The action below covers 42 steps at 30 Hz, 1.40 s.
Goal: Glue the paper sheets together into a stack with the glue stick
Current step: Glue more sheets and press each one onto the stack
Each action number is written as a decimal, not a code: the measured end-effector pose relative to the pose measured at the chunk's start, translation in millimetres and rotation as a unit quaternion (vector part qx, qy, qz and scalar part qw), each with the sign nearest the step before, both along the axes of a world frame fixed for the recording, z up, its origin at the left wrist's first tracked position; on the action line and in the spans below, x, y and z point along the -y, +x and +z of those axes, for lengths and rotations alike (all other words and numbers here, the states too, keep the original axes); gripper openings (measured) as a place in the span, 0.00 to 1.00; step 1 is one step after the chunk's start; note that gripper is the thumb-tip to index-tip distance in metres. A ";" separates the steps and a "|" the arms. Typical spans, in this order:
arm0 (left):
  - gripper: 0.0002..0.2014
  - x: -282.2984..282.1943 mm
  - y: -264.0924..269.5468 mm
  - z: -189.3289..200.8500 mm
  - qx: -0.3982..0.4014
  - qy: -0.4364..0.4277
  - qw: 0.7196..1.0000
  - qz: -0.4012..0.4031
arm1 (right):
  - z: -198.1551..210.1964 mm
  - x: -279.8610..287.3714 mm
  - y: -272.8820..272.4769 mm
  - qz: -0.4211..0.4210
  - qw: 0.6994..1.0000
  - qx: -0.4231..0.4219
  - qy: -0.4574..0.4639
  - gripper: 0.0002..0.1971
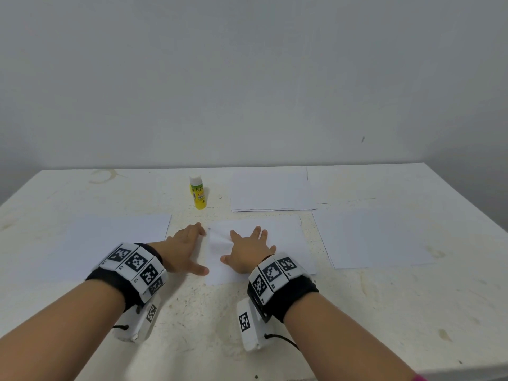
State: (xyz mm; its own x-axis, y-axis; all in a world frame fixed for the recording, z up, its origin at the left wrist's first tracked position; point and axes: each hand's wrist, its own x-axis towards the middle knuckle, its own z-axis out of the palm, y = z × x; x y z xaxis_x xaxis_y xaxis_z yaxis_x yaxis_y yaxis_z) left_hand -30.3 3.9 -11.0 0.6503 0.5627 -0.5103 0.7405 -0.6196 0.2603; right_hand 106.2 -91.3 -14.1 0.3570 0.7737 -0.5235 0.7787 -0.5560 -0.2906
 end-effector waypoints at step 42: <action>0.25 -4.0 -3.6 5.0 0.007 -0.043 0.999 0.012 | -3.5 -6.8 3.9 -0.021 1.000 0.012 -0.001 0.35</action>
